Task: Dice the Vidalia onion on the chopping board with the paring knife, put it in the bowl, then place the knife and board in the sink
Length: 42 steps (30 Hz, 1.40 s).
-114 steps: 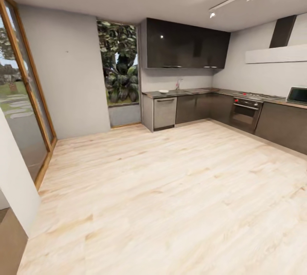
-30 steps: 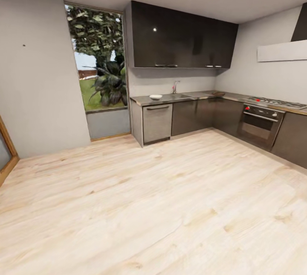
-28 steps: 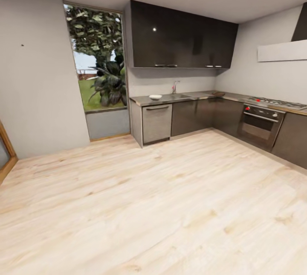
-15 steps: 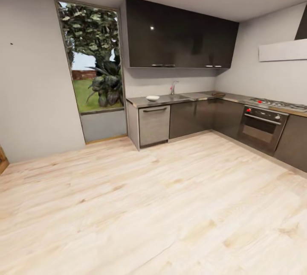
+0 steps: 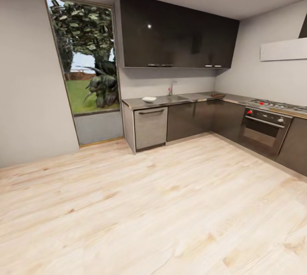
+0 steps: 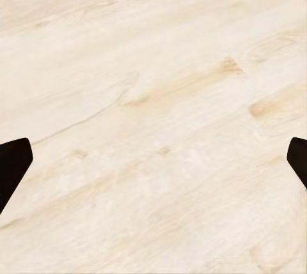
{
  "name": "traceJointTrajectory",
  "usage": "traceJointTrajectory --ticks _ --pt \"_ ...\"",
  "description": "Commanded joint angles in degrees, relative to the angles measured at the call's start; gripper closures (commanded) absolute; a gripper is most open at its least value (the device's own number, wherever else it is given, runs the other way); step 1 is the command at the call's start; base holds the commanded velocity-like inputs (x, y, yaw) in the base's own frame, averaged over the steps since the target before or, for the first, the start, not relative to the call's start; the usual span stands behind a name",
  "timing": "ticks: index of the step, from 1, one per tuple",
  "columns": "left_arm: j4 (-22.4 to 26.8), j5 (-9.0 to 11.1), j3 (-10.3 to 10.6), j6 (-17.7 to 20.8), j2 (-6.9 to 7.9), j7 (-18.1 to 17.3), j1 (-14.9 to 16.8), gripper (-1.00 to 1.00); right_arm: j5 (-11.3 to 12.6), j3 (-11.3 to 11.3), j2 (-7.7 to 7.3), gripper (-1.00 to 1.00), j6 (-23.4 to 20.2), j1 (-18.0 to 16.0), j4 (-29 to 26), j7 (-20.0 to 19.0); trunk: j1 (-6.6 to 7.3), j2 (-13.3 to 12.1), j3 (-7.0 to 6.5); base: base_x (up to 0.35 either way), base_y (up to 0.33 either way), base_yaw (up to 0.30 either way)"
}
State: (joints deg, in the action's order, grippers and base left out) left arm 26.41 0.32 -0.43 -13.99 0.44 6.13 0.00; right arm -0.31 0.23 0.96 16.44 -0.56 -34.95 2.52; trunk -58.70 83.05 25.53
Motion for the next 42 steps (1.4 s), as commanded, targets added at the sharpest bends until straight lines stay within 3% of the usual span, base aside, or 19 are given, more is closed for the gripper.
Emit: traceJointTrajectory --ticks 1,42 --pt "0.0 0.0 0.0 -0.1 0.0 0.1 0.0 -1.0 0.0 0.0 -0.01 -1.0 0.2 0.0 0.0 0.2 -0.03 0.0 0.05 0.296 -0.186 0.0" --pt "0.1 0.0 0.0 -0.1 0.0 0.1 0.0 -1.0 0.0 0.0 0.1 -1.0 0.2 0.0 0.1 0.3 -0.03 0.0 0.05 0.28 -0.22 0.0"
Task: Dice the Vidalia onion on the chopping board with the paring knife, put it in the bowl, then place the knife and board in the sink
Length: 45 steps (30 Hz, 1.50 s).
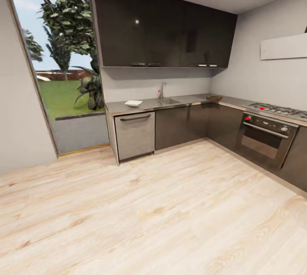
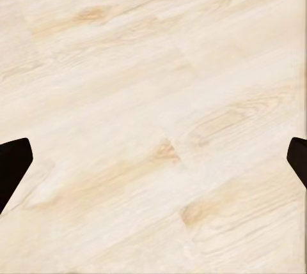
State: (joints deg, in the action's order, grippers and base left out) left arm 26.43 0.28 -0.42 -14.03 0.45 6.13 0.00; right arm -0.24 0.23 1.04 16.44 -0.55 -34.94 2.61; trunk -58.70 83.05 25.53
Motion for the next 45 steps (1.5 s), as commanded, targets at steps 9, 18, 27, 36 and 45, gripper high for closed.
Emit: traceJointTrajectory --ticks 9,18,27,36,45 --pt "0.0 0.0 0.0 -0.1 0.0 0.1 0.0 -1.0 0.0 0.0 0.01 -1.0 0.2 0.0 0.0 0.2 -0.03 0.0 0.05 0.272 -0.229 0.0" --pt "0.0 0.0 0.0 -0.1 -0.01 0.1 0.0 -1.0 0.0 0.0 0.04 -1.0 0.2 0.0 0.0 0.2 -0.03 0.0 0.05 0.266 -0.234 0.044" --pt "0.0 0.0 0.0 -0.1 -0.01 0.1 0.0 -1.0 0.0 0.0 0.02 -1.0 0.2 0.0 0.0 0.2 -0.03 0.0 0.05 0.252 -0.241 0.079" --pt "0.0 0.0 0.0 -0.1 -0.01 0.1 0.0 -1.0 0.0 0.0 0.09 -1.0 0.2 0.0 0.0 0.2 -0.03 0.0 0.05 0.251 -0.242 0.08" --pt "0.0 0.0 0.0 0.0 -0.01 0.1 0.0 -1.0 0.0 0.0 0.04 -1.0 0.2 -0.1 0.0 0.2 -0.03 0.0 0.05 0.25 -0.242 0.081"
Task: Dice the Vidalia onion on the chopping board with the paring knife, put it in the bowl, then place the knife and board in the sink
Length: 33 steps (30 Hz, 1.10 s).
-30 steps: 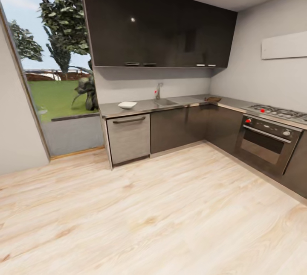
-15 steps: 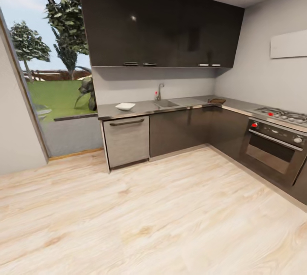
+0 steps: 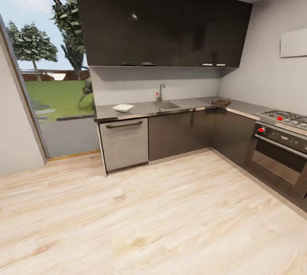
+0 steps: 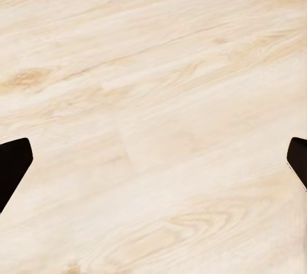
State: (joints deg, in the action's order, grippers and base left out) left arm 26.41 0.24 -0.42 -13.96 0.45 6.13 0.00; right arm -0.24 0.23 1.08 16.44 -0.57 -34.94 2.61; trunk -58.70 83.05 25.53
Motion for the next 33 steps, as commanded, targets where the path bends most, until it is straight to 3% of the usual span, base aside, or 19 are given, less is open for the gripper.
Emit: traceJointTrajectory --ticks 1,33 --pt "0.0 0.0 0.0 -0.1 -0.01 0.1 0.0 -1.0 0.0 0.0 0.01 -1.0 0.2 0.0 0.0 0.2 -0.02 0.0 0.05 0.25 -0.243 0.09" --pt "0.1 -0.1 0.0 -0.2 -0.01 0.1 0.0 -1.0 0.0 0.0 0.07 -1.0 0.2 0.0 0.0 0.2 -0.02 0.0 0.05 0.249 -0.243 0.158"
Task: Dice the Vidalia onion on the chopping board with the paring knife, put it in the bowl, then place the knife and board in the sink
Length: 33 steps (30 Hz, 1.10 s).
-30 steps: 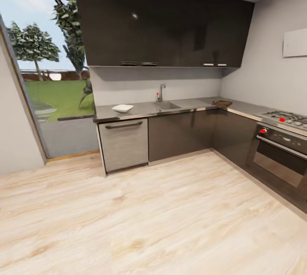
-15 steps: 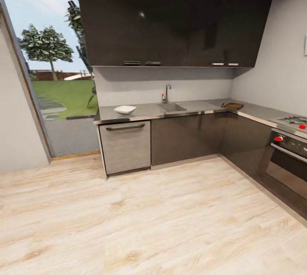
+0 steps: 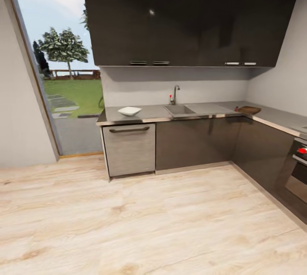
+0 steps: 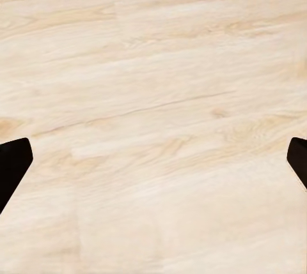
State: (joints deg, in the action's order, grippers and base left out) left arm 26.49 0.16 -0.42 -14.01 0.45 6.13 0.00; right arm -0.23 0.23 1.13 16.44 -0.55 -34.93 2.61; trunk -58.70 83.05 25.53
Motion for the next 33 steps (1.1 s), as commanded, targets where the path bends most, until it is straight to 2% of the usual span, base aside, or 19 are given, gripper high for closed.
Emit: traceJointTrajectory --ticks 1,27,33 --pt "0.0 0.0 0.0 -0.1 -0.01 0.1 0.0 -1.0 0.0 0.0 0.01 -1.0 0.2 -0.1 0.0 0.2 -0.02 0.0 0.05 0.249 -0.243 0.2" --pt "0.1 0.0 0.0 -0.1 0.05 0.1 0.0 -1.0 0.0 0.0 0.01 -1.0 0.2 0.0 0.0 0.2 -0.02 0.0 0.05 0.249 -0.229 0.204" --pt "0.1 0.0 0.0 -0.1 0.08 0.1 0.0 -1.0 0.0 0.0 -0.08 -1.0 0.2 0.0 0.0 0.2 -0.02 0.0 0.05 0.252 -0.115 0.073"
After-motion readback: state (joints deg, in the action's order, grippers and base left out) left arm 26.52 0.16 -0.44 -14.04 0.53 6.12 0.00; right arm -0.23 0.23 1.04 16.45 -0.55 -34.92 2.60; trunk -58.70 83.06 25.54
